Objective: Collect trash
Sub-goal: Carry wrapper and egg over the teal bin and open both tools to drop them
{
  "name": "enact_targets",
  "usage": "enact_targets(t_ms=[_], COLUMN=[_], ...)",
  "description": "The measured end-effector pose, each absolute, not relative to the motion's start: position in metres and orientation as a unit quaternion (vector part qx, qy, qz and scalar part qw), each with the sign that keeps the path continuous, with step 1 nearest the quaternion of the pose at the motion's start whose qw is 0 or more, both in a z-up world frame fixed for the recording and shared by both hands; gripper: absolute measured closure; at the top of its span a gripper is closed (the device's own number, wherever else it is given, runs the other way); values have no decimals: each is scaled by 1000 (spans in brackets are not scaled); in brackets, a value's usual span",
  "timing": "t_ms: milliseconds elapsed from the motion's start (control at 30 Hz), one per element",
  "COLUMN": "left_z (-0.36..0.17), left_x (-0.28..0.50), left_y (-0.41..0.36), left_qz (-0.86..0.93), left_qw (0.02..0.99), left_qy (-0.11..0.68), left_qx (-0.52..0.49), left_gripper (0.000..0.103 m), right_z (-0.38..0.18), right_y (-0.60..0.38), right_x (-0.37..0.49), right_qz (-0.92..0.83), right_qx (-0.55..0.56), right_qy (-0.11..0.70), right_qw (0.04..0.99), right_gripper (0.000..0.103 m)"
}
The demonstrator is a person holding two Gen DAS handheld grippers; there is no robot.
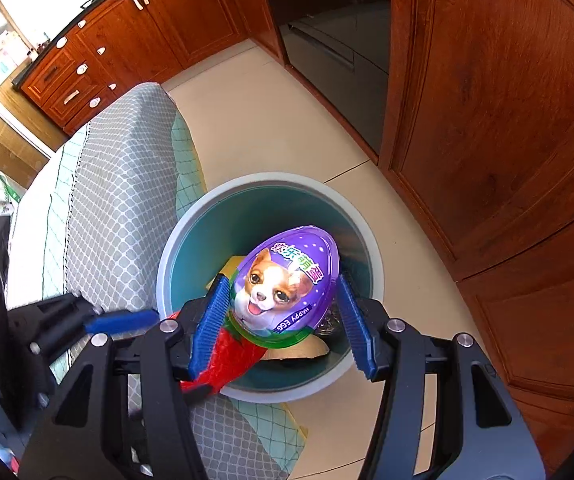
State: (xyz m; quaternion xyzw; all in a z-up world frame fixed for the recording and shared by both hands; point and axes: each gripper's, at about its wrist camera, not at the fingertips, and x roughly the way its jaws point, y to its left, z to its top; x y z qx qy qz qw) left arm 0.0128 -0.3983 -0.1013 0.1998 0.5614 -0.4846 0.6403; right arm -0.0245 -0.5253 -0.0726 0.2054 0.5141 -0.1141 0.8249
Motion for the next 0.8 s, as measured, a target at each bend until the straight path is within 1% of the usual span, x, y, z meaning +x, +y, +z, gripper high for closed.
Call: enact_targets(t_ms=[33,67,233,267,300,333,367,400,433,467,500,533,567,600,633,667,800], left_z=[-104,-106,-98,-94,-88,-80,-71,-64,-59,-53,-51,-45,-42,-39,-37,-34,-33], left_x=[14,16,30,32,35,37,37,38,38,39,34,36,37,40,43,46,58], left_y=[-400,-401,-396,-393,-390,-385,-378,-374,-367,-360,-356,-356,-350,-345,-340,-332,-327], left_qz=[-486,-486,-473,-470,-470,-471,-467,-462,-458,-456,-454,-449,-443,-439,-436,-433,-423], left_qw=[634,632,646,651,655,662,676,690,701,707,712,718,726,733,739,741,741], left_qy=[569,572,571,568,564,555,540,525,512,504,498,495,490,485,481,482,495], left_qx=[195,194,185,182,179,178,183,190,194,196,196,195,191,185,179,175,165], left_gripper=[66,66,66,63,56,50,39,34,33,29,21,16,7,4,4,4,4], right_z=[-73,-72,-75,-76,-76,-76,-76,-76,-77,-78,-81,-83,-84,-85,-87,-87,-86], right_y=[-526,-527,-531,-531,-532,-533,-532,-532,-530,-529,-527,-525,-525,-523,-522,-521,-515], right_x=[-25,-25,-28,-28,-28,-28,-27,-26,-24,-21,-19,-16,-14,-11,-9,-8,-5], right_qz=[-115,-117,-122,-123,-123,-123,-121,-119,-116,-113,-110,-106,-102,-99,-99,-100,-97], right_qx=[205,204,205,205,205,205,205,204,203,203,203,203,204,206,208,209,210], right_qy=[515,516,523,524,525,526,527,527,529,531,534,537,540,542,543,542,547], right_qw=[825,824,818,817,817,816,816,816,816,815,813,812,810,809,808,808,805], right_gripper=[50,50,50,50,50,50,50,50,50,50,50,50,49,42,38,30,25])
